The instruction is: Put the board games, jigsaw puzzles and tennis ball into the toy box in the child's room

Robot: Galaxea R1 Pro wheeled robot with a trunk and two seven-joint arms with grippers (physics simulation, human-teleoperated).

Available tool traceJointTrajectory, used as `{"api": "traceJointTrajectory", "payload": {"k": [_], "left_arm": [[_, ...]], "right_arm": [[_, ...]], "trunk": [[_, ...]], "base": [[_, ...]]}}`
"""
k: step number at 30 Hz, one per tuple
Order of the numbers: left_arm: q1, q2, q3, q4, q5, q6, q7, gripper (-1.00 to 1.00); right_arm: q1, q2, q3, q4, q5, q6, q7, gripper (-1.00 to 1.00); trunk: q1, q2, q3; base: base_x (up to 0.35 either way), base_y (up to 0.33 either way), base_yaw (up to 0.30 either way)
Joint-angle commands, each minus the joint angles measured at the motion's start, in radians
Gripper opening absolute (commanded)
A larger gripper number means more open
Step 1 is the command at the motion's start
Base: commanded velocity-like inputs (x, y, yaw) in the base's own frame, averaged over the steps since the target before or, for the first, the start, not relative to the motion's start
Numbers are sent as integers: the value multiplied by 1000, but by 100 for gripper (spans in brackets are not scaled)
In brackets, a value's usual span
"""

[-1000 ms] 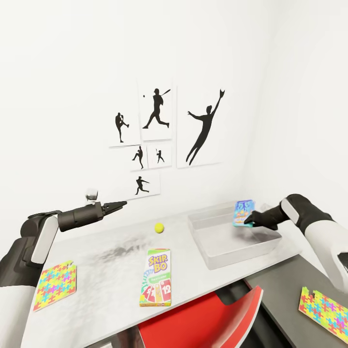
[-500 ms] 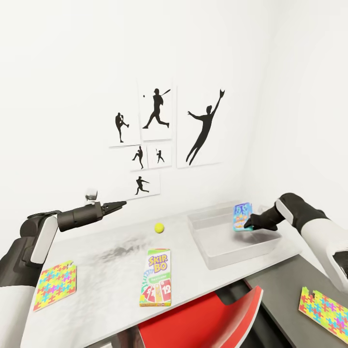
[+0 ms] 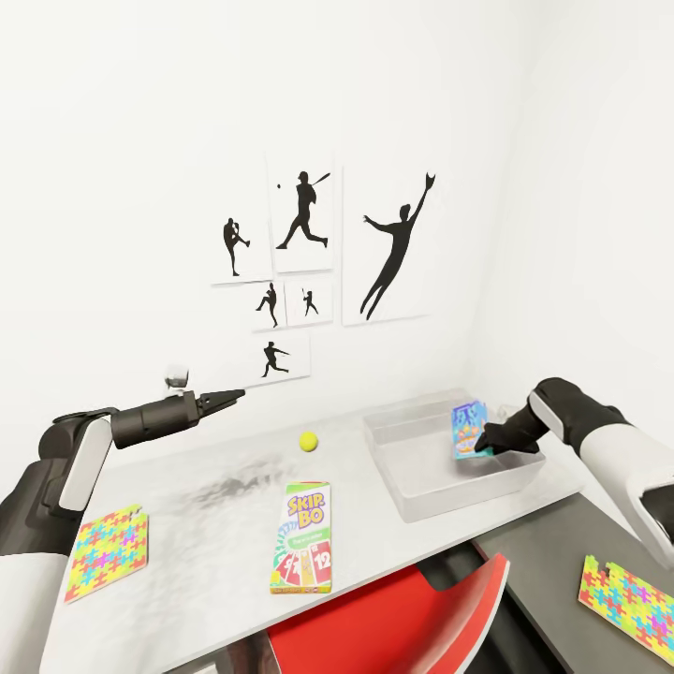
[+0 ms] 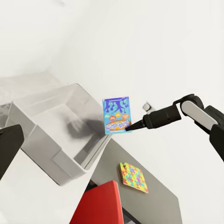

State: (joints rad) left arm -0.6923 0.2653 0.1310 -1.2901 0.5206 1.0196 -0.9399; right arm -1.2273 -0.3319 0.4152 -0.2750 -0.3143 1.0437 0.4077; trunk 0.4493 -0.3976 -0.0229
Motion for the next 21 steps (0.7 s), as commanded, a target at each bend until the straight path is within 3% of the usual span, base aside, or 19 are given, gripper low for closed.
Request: {"api": "traceJointTrajectory", "payload": {"k": [1,21], "left_arm": [[-1,0,1,0,-2,4,-4,100],[-1,0,1,0,-2,4,-5,100]], "right_arm": [[-3,-1,9,2,-11,4,0,-100],[-37,0,13,82,-11,4,2,-100]], "trunk": [[1,-2,-2],[1,-2,-2]], "base": [[0,0,0],[0,0,0]]}}
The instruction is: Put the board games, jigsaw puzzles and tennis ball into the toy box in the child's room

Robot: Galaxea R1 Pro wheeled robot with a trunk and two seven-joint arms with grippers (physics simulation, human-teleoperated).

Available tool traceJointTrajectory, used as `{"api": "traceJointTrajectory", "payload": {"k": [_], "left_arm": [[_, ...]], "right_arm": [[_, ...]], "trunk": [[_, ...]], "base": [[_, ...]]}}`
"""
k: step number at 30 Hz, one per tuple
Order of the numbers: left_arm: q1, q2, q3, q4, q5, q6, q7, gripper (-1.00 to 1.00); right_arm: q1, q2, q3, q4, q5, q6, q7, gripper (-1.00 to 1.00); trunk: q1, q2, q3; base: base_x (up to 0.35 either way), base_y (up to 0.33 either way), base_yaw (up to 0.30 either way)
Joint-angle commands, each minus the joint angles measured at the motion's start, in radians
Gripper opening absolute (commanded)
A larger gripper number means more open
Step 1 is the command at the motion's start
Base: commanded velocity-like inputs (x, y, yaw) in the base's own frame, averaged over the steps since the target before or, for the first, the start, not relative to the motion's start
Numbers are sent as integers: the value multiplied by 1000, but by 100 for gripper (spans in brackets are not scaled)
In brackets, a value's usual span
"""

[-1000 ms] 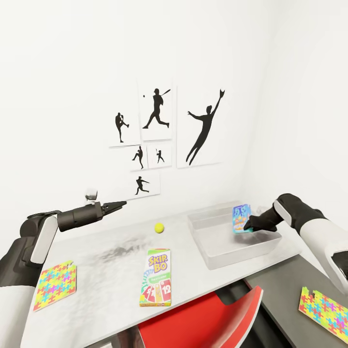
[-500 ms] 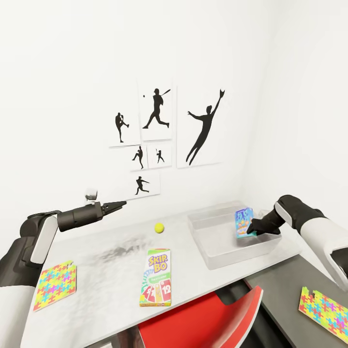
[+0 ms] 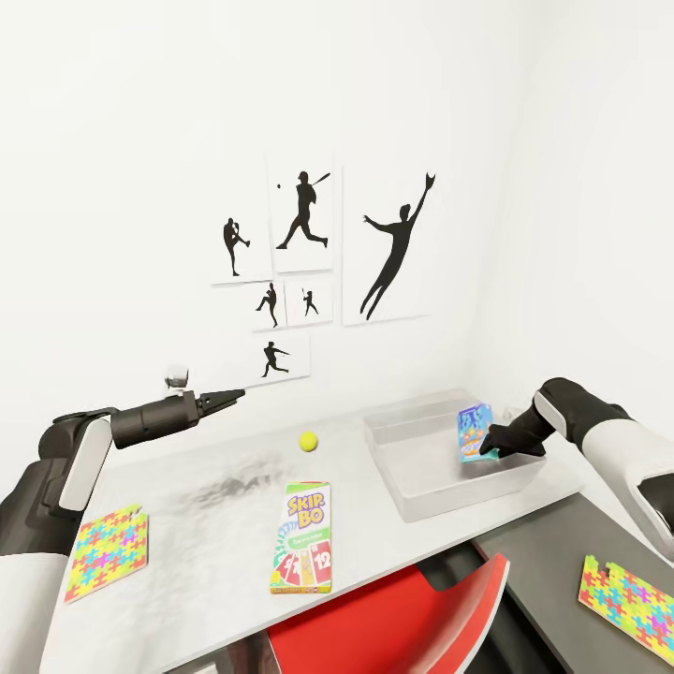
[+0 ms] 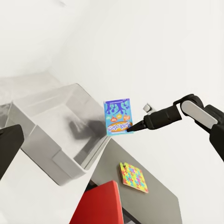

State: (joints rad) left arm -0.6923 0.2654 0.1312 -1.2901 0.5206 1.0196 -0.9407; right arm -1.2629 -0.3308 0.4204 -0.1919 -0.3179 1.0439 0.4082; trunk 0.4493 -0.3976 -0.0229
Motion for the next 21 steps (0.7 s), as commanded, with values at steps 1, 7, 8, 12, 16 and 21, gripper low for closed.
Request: {"api": "traceJointTrajectory", "payload": {"k": [1,7,8,12,16,21], "left_arm": [[-1,0,1,0,-2,4,-4,100],[-1,0,0,0,-2,4,-4,100],[-1,0,0,0,-2,4,-4,100],[-1,0,1,0,-2,4,-4,100],[-1,1,1,0,-2,4,-4,100],[-1,4,2,-2,0,6,-5,100]], "right_arm": [[-1,-1,8,-1,-7,3,1,-100],[-1,3,8,-1,-6,3,1,-100],[-1,7,8,-1,-5,3,0,-100],[-1,14,9,-1,-4,3,0,-100],[-1,16,10,-1,-4,3,0,-100],[-1,16,13,-1,-4,3,0,-100]], "trunk": [[1,-2,-2],[1,-2,-2],[1,-2,-2],[1,-2,-2],[1,-2,-2],[1,-2,-2]], "base": [[0,0,0],[0,0,0],[0,0,0],[0,0,0],[0,0,0],[0,0,0]]}}
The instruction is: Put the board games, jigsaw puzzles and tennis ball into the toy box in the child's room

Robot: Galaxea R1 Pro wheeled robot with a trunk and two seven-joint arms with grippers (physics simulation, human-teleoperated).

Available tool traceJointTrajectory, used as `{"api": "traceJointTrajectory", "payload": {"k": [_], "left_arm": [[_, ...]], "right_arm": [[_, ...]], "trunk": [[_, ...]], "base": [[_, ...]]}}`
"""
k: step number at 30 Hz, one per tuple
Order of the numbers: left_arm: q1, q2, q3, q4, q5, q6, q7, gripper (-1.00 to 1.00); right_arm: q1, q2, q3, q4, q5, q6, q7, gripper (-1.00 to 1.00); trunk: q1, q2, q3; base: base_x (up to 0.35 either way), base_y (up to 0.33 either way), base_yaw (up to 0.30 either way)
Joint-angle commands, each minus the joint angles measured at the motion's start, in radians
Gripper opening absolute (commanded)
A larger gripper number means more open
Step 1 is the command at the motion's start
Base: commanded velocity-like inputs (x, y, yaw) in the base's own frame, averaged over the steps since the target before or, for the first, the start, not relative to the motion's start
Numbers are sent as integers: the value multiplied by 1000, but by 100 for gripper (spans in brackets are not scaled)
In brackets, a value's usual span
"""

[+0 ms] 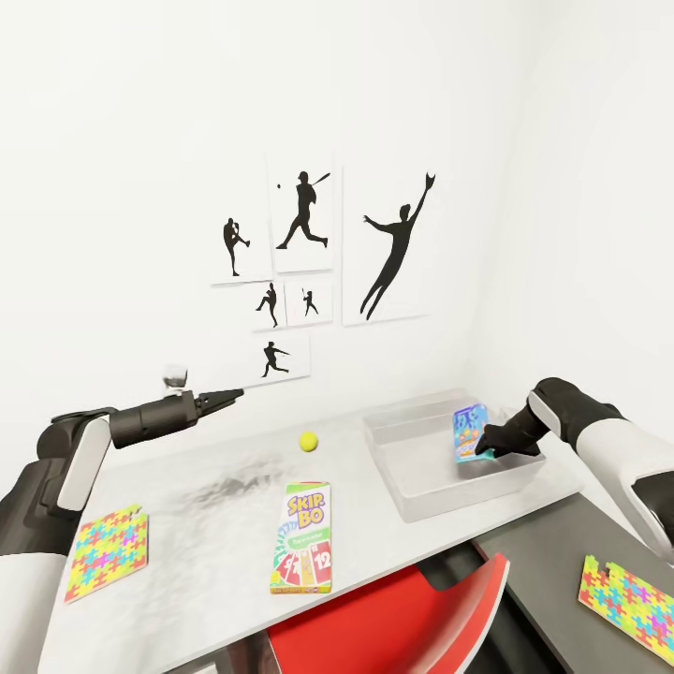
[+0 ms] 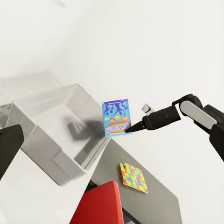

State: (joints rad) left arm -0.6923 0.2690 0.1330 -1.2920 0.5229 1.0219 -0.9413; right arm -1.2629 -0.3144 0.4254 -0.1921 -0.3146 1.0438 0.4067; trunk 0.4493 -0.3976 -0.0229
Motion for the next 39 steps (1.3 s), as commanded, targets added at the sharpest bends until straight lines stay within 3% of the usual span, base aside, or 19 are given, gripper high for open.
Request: {"api": "traceJointTrajectory", "payload": {"k": [1,4,10,13,27,33,39], "left_arm": [[-1,0,3,-2,-2,6,-5,100],[-1,1,16,-3,-1,12,-5,100],[-1,5,62,-4,1,20,-6,100],[-1,5,69,-4,2,21,-6,100],[-1,13,73,-4,3,23,-8,100],[-1,13,73,-4,3,23,-30,100],[-1,13,73,-4,3,23,-34,100]], "right_arm": [[-1,-1,8,-1,-8,3,1,-100],[-1,-3,9,-1,-9,3,1,-100],[-1,-11,8,-3,-12,3,1,-100],[-1,-14,7,-6,-12,3,1,-100],[-30,-20,5,-5,-23,3,3,-100],[-31,-41,0,-11,-25,3,3,-100],[-30,-45,-2,-13,-25,3,3,-100]], "trunk": [[1,-2,-2],[1,-2,-2],[24,-44,-21],[35,-65,-31],[89,-163,-74],[112,-205,-93],[135,-247,-112]], "base": [[0,0,0],[0,0,0],[0,0,0],[0,0,0],[0,0,0],[0,0,0],[0,0,0]]}}
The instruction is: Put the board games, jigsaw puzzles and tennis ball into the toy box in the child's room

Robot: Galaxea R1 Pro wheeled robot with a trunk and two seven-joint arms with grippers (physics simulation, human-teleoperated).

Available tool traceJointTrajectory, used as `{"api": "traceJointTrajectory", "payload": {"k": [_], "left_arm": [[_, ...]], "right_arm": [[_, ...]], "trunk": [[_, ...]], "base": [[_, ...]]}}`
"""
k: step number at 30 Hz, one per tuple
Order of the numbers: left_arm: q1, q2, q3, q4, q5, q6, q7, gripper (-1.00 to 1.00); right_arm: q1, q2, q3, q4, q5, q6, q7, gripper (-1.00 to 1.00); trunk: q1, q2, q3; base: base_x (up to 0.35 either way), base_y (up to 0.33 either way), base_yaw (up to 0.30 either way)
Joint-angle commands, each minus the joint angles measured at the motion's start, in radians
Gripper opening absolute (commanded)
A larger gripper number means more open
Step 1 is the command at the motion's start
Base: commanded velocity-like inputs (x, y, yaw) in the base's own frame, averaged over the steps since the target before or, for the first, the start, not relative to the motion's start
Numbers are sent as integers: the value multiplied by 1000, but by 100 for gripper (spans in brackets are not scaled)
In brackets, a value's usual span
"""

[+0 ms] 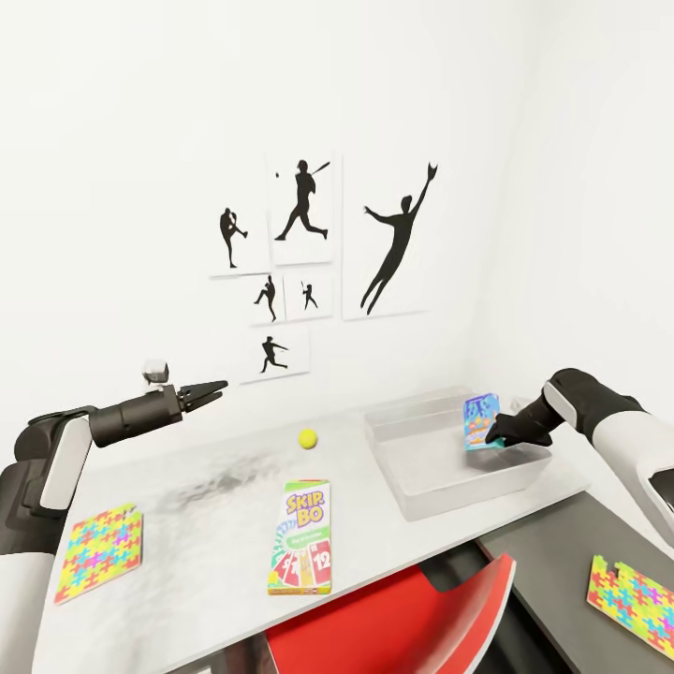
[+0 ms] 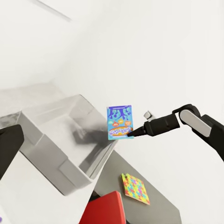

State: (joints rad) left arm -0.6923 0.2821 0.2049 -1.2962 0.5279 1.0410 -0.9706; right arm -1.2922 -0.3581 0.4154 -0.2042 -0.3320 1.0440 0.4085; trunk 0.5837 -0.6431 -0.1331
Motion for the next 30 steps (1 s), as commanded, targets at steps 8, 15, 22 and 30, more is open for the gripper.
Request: {"api": "traceJointTrajectory", "payload": {"k": [8,15,22,30], "left_arm": [[-1,0,1,0,-2,4,-5,100],[-1,0,1,0,-3,4,-5,100],[-1,0,1,0,-3,4,-5,100],[-1,0,1,0,-4,4,-5,100]], "right_arm": [[-1,6,10,-3,2,3,0,-100],[-1,3,8,-3,2,3,0,-100],[-1,4,8,-3,4,3,0,-100],[-1,-1,8,-3,-4,3,0,-100]], "trunk": [[31,-58,-27],[58,-107,-49],[85,-156,-71],[92,-170,-77]], "base": [[0,0,0],[0,0,0],[0,0,0],[0,0,0]]}}
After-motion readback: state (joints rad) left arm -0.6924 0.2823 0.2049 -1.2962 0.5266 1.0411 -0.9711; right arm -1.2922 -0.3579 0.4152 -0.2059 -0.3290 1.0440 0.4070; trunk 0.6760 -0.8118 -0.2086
